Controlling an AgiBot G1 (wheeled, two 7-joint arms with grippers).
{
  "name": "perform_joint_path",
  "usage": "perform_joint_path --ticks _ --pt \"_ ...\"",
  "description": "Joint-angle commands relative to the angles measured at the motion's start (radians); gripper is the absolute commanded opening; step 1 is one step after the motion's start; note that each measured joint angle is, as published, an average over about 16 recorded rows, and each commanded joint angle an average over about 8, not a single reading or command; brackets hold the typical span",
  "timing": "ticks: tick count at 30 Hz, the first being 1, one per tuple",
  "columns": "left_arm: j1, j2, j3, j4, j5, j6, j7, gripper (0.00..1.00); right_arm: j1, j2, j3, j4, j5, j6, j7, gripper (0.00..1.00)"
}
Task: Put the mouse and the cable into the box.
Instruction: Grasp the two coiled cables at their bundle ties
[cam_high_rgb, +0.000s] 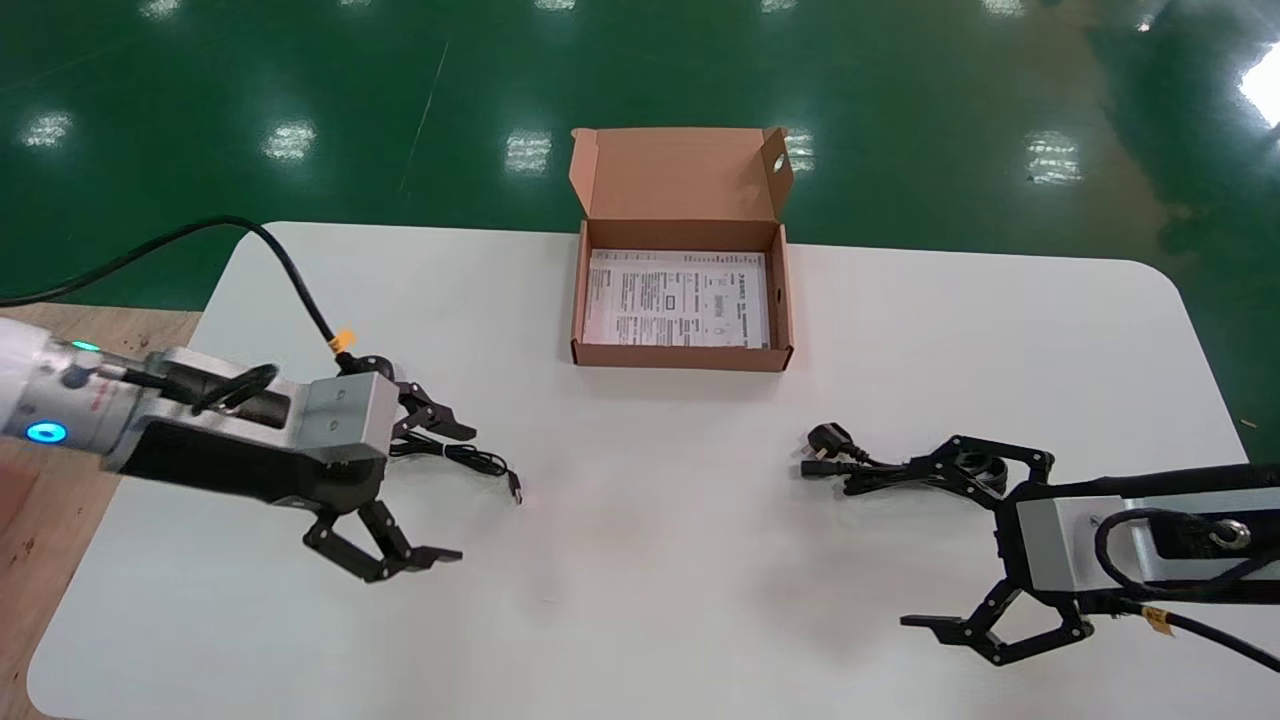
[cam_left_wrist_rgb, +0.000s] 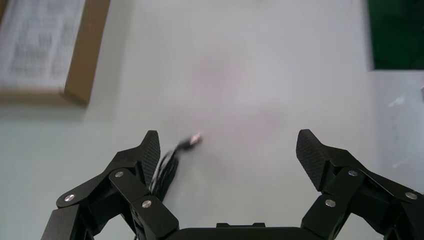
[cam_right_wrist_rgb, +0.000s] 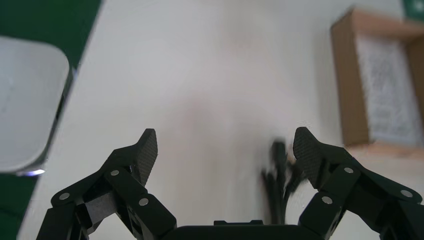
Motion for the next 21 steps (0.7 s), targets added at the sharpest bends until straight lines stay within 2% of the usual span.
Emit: perform_joint_path --ticks 1,10,21 --pt "-0.025 0.035 0.026 0.096 0.045 -0.013 0.047 1.00 0.028 -0.017 -0.034 -0.074 -0.037 0.000 -0.050 1.00" --pt "-0.093 0.160 0.063 0.440 0.135 -0.114 0.281 1.00 0.146 -0.113 -0.112 -0.361 -0.125 0.024 -0.217 1.00" --pt "-0.135 0.211 0.077 0.649 0.161 -0.143 0.457 1.00 0.247 -0.243 -0.151 -0.649 -0.201 0.105 -0.376 1.00"
